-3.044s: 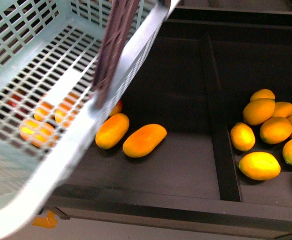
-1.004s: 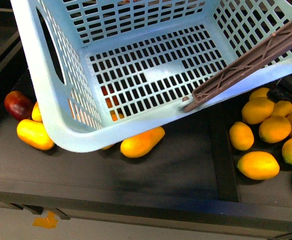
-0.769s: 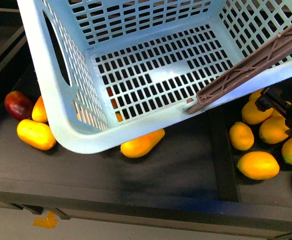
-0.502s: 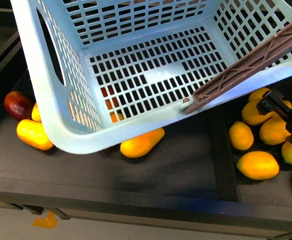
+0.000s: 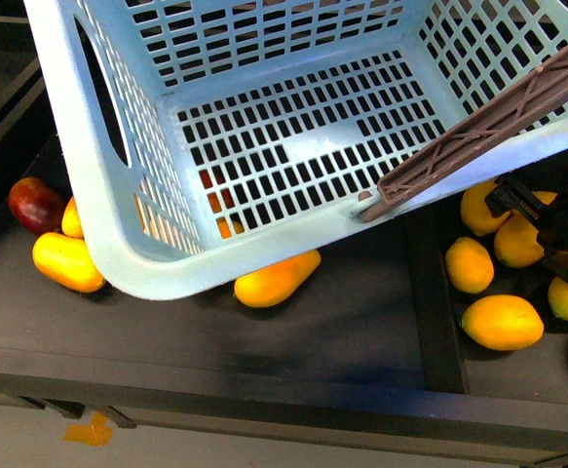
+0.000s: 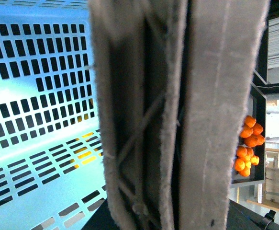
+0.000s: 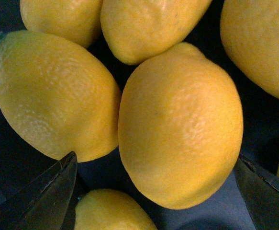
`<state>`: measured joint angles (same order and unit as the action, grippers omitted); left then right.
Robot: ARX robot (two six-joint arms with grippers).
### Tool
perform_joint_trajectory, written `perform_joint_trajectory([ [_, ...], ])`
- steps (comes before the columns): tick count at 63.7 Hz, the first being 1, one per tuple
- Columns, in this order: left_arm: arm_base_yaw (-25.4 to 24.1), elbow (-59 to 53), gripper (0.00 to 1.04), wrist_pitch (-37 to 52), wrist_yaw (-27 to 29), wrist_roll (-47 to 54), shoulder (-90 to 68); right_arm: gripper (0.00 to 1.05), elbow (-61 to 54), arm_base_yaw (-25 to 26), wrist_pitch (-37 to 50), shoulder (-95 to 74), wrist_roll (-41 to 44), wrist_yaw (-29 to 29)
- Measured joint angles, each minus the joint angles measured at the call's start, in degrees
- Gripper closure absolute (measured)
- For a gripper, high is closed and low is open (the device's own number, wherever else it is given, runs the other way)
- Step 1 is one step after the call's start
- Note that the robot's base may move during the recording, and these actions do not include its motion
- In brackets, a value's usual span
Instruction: Pick lemon and mango into basket
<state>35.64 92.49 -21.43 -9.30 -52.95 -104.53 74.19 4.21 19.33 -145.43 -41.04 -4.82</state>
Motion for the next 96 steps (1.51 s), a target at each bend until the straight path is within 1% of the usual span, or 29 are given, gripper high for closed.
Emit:
perform_joint_trajectory([
  [25,0.0,0.0,0.88,0.0,-0.11,0.0,0.0,0.09,3.58,1.53,-1.92,-1.77,1.03,-0.28],
  [55,0.0,0.0,0.88,0.0,-0.02,0.0,-0.02,0.09,9.7,-0.61,-5.44,-6.01,0.07,-0.28],
  [67,-0.02,0.0,0.88,0.0,-0.04,0.0,-0.07,0.09,10.97,-1.07,-5.57,-6.69,-0.22,-0.28],
  [72,-0.02,0.0,0.88,0.0,-0.02,0.02,-0.07,0.18,11.02,-1.09,-5.57,-6.71,-0.28,-0.33],
  [75,0.0,0.0,0.88,0.0,-0.04,0.0,-0.07,0.27,10.93,-1.09,-5.55,-6.78,-0.33,-0.31],
  [79,0.0,0.0,0.88,0.0,-0.04,0.0,-0.07,0.34,10.71,-1.05,-5.33,-6.8,-0.37,-0.15],
  [85,0.0,0.0,0.88,0.0,-0.04,0.0,-0.07,0.38,10.23,-0.85,-4.66,-6.8,-0.55,-0.04],
  [96,-0.02,0.0,0.88,0.0,-0.02,0.0,-0.07,0.39,7.45,0.0,-2.75,-5.6,-1.79,1.38],
])
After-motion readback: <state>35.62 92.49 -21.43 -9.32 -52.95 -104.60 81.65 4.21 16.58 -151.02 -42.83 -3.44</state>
